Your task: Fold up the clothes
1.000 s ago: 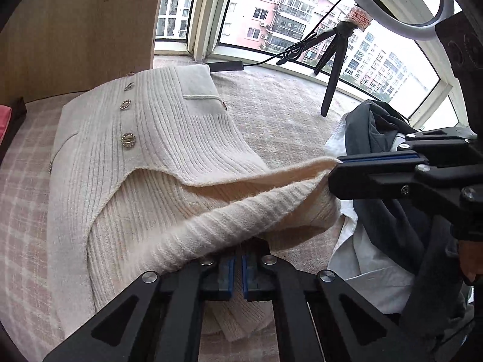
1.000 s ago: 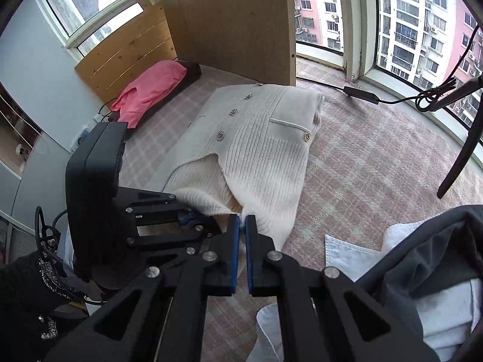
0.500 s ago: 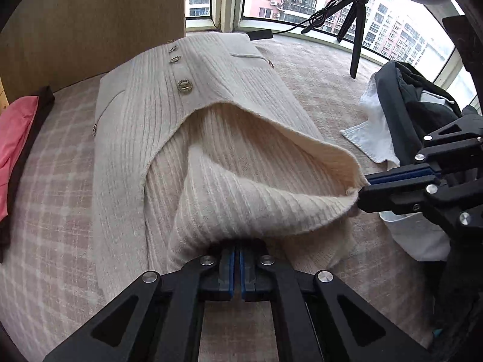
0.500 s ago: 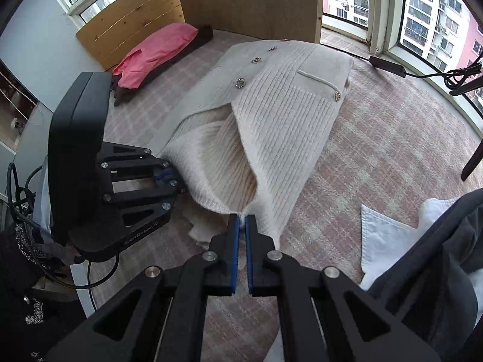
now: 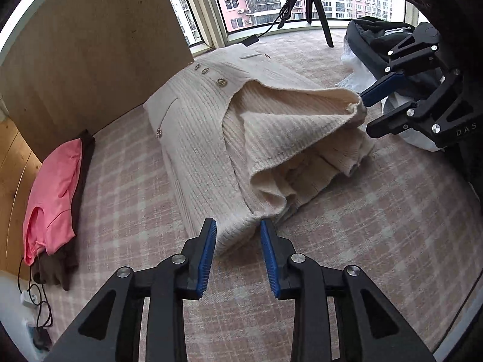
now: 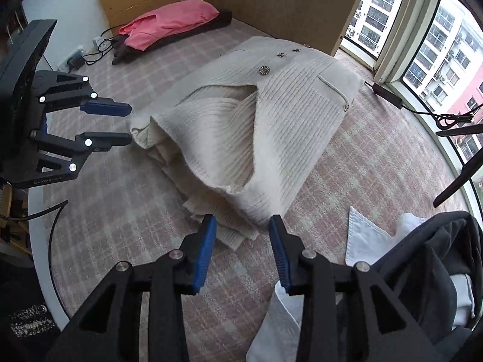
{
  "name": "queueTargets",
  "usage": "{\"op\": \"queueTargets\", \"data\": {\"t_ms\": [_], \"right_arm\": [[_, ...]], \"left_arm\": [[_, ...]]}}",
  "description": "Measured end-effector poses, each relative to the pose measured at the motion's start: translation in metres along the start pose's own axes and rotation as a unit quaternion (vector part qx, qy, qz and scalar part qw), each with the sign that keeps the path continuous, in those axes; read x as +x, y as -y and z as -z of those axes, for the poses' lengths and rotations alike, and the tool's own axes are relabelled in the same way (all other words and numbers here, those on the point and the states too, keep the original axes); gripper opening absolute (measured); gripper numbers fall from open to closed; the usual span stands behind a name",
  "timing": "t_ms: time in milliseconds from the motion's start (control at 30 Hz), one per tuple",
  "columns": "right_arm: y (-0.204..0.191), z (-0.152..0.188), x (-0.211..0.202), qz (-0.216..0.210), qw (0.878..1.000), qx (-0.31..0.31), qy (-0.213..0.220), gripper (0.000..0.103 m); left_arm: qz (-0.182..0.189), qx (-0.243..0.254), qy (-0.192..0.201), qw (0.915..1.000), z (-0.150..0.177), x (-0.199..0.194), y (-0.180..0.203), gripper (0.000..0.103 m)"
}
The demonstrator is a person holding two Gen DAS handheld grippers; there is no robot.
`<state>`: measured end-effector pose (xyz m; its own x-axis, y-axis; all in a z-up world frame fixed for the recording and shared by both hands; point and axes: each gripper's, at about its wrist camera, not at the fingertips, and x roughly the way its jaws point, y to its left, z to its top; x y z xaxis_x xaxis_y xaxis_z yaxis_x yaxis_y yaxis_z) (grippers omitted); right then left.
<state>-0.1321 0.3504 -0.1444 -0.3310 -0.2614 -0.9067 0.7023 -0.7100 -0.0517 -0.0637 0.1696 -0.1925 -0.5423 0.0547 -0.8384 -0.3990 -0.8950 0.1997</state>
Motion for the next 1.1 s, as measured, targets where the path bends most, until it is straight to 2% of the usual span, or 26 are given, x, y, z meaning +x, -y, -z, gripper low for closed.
{"op": "queueTargets", "data": {"t_ms": [33,67,100,133,167,233,300,333,400,433,467,500,533,567,667,800,833,900,967,1000,1100], "right_arm": [[-0.002,0.000,0.003,0.011,1.000,-0.006,-0.002,0.036],[-0.002,-0.001,0.005,0.021,1.000,-0.009,-0.004,0.036],[-0.002,-0.001,0.008,0.032,0.999,-0.013,-0.006,0.028],[-0.003,-0.001,0.010,0.042,0.999,-0.016,-0.008,0.015],[-0.001,-0.001,0.007,0.048,0.999,-0.014,-0.002,0.007],[0.006,0.001,-0.002,0.052,0.999,-0.006,0.006,0.007],[0.011,0.006,0.002,0.057,0.998,-0.003,-0.014,0.007],[0.011,0.008,0.009,0.055,0.998,-0.009,-0.031,0.007],[0.009,0.009,0.014,0.039,0.998,-0.017,-0.051,0.010],[0.008,0.010,0.008,0.022,0.998,-0.014,-0.049,0.013],[0.010,0.010,-0.002,-0.004,0.999,-0.005,-0.040,0.026],[0.014,0.011,-0.015,-0.030,0.999,0.011,-0.024,0.045],[0.020,0.012,-0.027,-0.053,0.998,0.029,-0.004,0.053],[0.029,0.013,-0.037,-0.069,0.996,0.056,0.011,0.057],[0.060,0.011,-0.047,-0.102,0.983,0.150,0.037,0.057],[0.084,0.003,-0.022,-0.076,0.969,0.236,0.008,0.056],[0.086,0.002,-0.014,-0.073,0.966,0.246,0.003,0.056],[0.093,0.002,0.004,-0.087,0.958,0.274,-0.008,0.056],[0.105,0.005,0.020,-0.116,0.941,0.318,-0.010,0.056],[0.113,0.008,0.026,-0.134,0.931,0.339,-0.005,0.056],[0.124,0.015,0.040,-0.162,0.914,0.372,-0.004,0.056]], "left_arm": [[0.004,0.005,0.005,1.0000,0.000,0.006,0.001,0.029],[0.005,0.001,0.006,1.0000,-0.001,0.006,-0.002,0.019],[0.005,-0.004,0.006,1.0000,-0.003,0.006,-0.005,0.012],[0.006,-0.010,0.007,0.9999,-0.004,0.005,-0.008,0.010],[0.007,-0.015,0.007,0.9998,-0.006,0.005,-0.012,0.009],[0.010,-0.030,0.042,0.9986,-0.006,-0.011,-0.020,0.009],[0.045,-0.020,0.020,0.9986,-0.004,-0.004,-0.019,0.014],[0.047,-0.010,0.013,0.9988,-0.003,-0.004,-0.017,0.015],[0.047,0.011,-0.001,0.9988,-0.002,-0.003,-0.012,0.015],[0.059,0.006,0.005,0.9982,-0.004,-0.010,-0.015,0.016],[0.073,0.000,0.014,0.9972,-0.007,-0.018,-0.019,0.017],[0.091,-0.006,0.028,0.9954,-0.011,-0.028,-0.022,0.018],[0.110,-0.012,0.042,0.9929,-0.015,-0.038,-0.025,0.023],[0.117,-0.012,0.056,0.9915,-0.022,-0.042,-0.024,0.032],[0.132,-0.001,0.074,0.9885,-0.047,-0.039,-0.020,0.034],[0.114,0.021,0.037,0.9926,-0.067,-0.005,-0.015,0.034],[0.111,0.012,0.028,0.9934,-0.066,0.001,-0.020,0.030],[0.110,-0.019,0.021,0.9935,-0.064,0.007,-0.035,0.029],[0.115,-0.071,0.027,0.9904,-0.053,0.004,-0.058,0.030],[0.117,-0.095,0.015,0.9885,-0.047,0.011,-0.067,0.030],[0.122,-0.162,-0.030,0.9788,-0.028,0.032,-0.092,0.030]]}}
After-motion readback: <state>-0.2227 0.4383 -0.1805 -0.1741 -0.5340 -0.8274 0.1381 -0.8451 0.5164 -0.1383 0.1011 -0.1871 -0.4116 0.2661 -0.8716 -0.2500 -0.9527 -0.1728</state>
